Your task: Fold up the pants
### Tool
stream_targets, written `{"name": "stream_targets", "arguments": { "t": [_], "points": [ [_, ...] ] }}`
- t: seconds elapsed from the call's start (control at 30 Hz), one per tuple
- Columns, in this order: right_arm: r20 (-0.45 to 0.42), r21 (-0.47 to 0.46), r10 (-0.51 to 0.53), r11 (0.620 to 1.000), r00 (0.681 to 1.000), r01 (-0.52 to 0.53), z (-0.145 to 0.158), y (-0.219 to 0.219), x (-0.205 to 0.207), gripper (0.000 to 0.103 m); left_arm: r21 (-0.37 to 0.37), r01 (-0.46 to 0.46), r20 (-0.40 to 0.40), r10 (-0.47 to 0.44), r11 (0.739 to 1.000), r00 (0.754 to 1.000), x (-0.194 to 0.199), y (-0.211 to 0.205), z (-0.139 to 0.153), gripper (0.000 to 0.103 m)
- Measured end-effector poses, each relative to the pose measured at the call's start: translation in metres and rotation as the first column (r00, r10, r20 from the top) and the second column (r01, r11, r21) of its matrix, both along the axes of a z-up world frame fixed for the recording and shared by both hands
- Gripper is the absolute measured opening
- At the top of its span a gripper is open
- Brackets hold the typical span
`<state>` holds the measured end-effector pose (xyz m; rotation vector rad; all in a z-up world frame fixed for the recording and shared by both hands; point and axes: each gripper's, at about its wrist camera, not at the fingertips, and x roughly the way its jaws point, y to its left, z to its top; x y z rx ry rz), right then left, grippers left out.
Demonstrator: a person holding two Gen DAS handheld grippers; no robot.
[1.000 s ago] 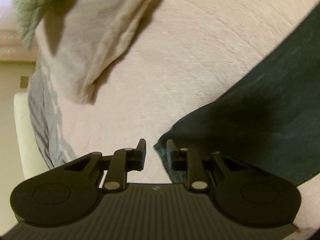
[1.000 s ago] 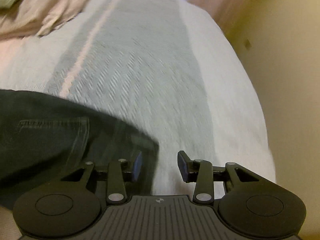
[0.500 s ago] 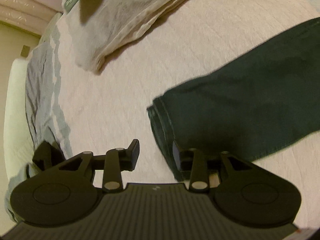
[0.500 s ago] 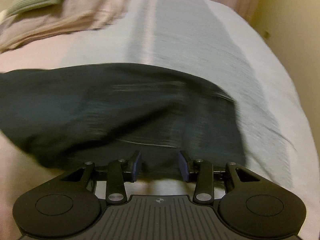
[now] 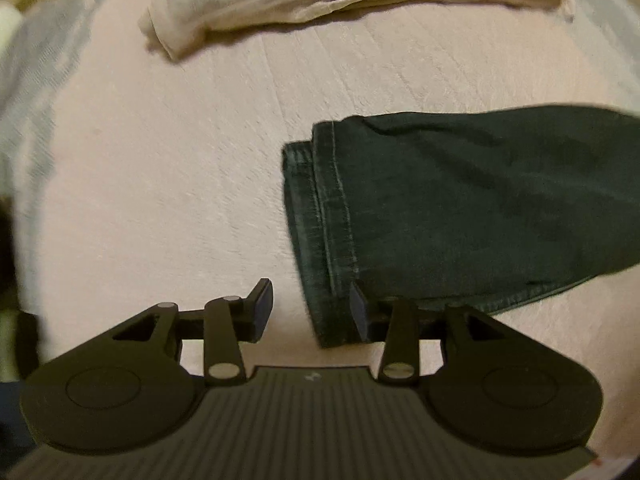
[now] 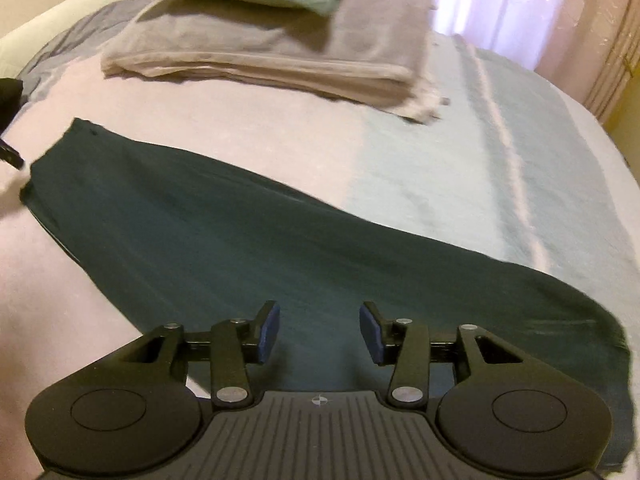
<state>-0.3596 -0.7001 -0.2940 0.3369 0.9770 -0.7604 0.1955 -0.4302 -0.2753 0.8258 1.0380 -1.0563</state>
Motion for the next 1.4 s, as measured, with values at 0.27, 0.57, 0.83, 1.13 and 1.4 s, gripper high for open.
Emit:
{"name": "stream_targets", "arguments": {
  "t": [0.27,0.57,0.83,1.13,1.4],
  "points": [
    [-0.016,0.018,0.121,0.992,0.992,-0.121,-0.024,0.026,0.128,0.047,-0.205,-0.141,-0.330,0.067,0.969,0.941,0.043,0.024,-0.053,0.035],
    [-0.039,0.020,0.198,0.980,0.979,-0.197,-0.040,0.014,0.185,0.047,-0.229,-0.137,-0.379,0.041,0.964,0.925,0.039,0.016,-0.074,0.006],
    [-0.040,0.051,0.188,0.981,0.981,-0.186,-0.048,0.007,0.191,0.047,-0.169,-0.105,-0.297,0.051,0.980,0.954,0.037,0.035,-0.051,0.002],
    [-0.106,0.015,0.202,0.979,0.974,-0.201,-0.047,-0.031,0.153,0.047,-0.126,-0.034,-0.092,0.023,0.991,0.996,0.051,0.017,-0.035,0.023],
    [-0.224,-0.038,0.322,0.940,0.920,-0.338,-0.056,-0.082,0.123,0.047,-0.195,0.343,0.022,-0.346,0.919,0.938,0.046,-0.073,-0.027,0.025]
  ]
}}
